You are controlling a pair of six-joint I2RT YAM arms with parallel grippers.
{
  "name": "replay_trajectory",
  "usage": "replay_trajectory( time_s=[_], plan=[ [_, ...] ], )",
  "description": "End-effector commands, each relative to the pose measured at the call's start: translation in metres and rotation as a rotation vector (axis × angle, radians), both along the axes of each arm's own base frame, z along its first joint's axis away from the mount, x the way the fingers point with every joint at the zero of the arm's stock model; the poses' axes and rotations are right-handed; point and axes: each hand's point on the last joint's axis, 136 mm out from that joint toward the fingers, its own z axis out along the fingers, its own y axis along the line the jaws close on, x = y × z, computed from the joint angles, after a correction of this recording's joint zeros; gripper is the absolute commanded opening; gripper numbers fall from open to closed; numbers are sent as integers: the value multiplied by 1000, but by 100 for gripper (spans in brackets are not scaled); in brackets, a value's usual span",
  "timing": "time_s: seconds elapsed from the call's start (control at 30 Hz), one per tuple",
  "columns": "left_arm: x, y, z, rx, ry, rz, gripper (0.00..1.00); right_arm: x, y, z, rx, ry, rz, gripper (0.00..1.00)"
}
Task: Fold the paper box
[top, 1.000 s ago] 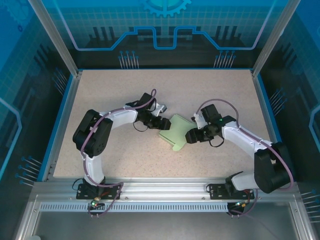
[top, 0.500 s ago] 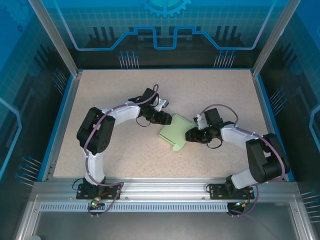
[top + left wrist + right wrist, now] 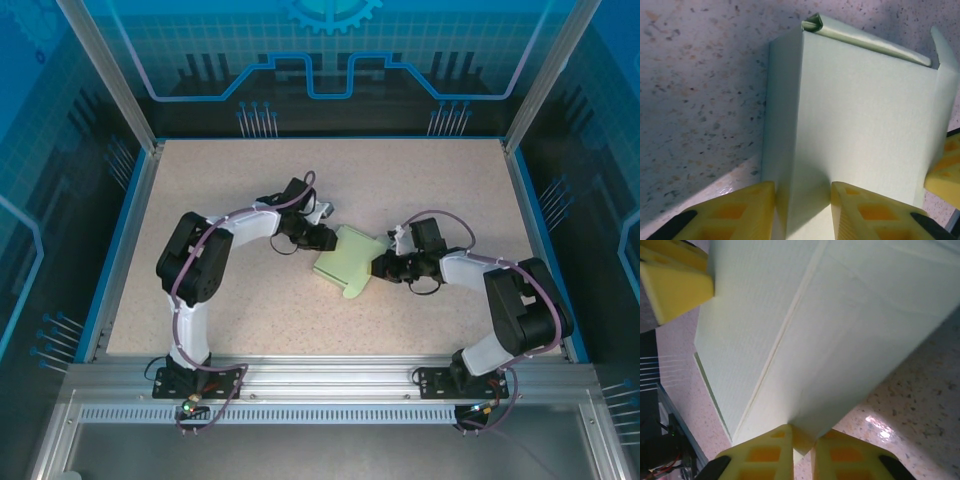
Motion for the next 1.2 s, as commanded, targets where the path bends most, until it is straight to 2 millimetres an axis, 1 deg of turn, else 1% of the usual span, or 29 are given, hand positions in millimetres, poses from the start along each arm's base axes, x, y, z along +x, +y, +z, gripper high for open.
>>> replay_trajectory(
  time_s=[0.0,0.2,0.47,0.77,0.93,1.17],
  plan=[
    [-22,-2,-13,-2,79,-12,33,15,12,21,95,-91,16,10],
    [-27,-1,-13,-18,90,4,30,20,18,43,148,-142,17,6],
    [-29,-4,-11,-49,109,13,29,22,20,68,178,-191,11,5],
    [-30,-9,-6,-86,118,14,30,22,24,84,184,-222,16,5],
    [-29,-11,-6,-98,123,17,31,22,25,93,177,-241,23,5],
    [-27,-14,-8,-107,133,15,34,20,24,97,163,-246,23,5]
  ],
)
